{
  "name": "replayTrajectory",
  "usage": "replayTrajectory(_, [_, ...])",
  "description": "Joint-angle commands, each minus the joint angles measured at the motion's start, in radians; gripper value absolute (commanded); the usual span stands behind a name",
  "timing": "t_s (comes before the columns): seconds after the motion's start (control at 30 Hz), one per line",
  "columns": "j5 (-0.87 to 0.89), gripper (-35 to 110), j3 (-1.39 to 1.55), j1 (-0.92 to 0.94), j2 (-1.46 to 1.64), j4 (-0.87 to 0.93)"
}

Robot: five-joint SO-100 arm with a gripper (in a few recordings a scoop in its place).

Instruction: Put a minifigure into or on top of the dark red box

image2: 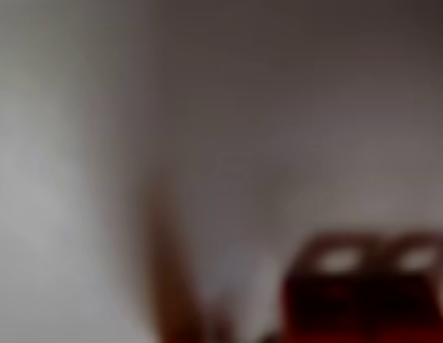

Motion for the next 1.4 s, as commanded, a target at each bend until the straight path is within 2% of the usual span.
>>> replayTrajectory(0.0, [-0.003,17,0.009,-0.009,0.061,0.017])
replayTrajectory(0.53, [-0.049,14,0.025,0.006,0.063,0.0])
replayTrajectory(1.37, [-0.153,1,0.028,0.041,0.078,0.025])
